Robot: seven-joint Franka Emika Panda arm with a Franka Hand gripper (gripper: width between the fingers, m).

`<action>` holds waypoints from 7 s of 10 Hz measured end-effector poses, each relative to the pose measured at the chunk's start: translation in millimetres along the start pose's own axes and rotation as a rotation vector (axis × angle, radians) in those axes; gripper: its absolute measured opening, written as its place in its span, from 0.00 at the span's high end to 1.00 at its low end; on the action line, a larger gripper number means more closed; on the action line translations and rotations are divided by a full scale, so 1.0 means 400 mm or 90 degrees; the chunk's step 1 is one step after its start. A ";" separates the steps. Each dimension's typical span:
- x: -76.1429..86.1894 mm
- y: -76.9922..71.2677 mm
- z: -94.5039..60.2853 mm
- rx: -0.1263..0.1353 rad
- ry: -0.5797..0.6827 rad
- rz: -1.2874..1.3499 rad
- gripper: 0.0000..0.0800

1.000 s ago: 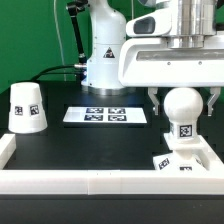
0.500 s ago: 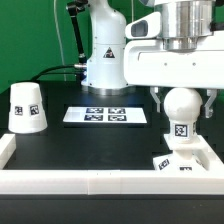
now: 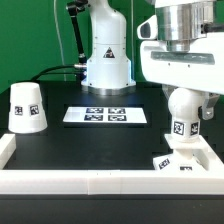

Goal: Assemble lamp

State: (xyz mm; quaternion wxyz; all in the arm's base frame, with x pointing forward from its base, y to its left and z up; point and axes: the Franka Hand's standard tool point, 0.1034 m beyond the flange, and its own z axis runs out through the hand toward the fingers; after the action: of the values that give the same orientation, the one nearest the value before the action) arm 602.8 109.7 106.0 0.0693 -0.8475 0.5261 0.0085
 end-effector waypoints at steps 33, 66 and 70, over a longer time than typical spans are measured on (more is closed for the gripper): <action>0.038 -0.018 -0.007 -0.138 0.035 -1.695 0.13; 0.013 0.012 -0.001 0.014 0.027 -0.095 0.28; 0.020 0.018 -0.001 0.018 0.009 0.052 0.28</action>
Offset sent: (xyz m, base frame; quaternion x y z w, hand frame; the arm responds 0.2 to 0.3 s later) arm -0.0020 -0.0045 0.0044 -0.0114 0.0203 -0.1081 0.9939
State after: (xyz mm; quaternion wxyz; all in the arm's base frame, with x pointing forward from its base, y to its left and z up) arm 599.9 99.6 105.1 0.0773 -0.8245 0.5606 -0.0017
